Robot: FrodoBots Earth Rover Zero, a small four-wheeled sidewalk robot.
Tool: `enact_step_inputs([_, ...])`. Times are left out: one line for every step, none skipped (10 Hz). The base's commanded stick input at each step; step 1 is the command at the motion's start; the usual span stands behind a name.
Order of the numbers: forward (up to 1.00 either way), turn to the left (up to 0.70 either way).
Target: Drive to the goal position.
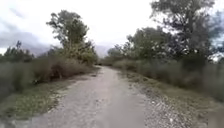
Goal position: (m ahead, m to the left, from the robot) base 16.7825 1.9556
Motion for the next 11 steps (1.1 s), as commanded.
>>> enact_step_inputs([0.5, 0.0])
enact_step_inputs([0.5, 0.0])
enact_step_inputs([0.5, 0.0])
enact_step_inputs([0.5, 0.0])
enact_step_inputs([0.5, 0.0])
enact_step_inputs([0.5, 0.0])
enact_step_inputs([0.5, 0.0])
enact_step_inputs([0.5, 0.0])
enact_step_inputs([0.5, 0.0])
enact_step_inputs([0.5, 0.0])
enact_step_inputs([0.5, 0.0])
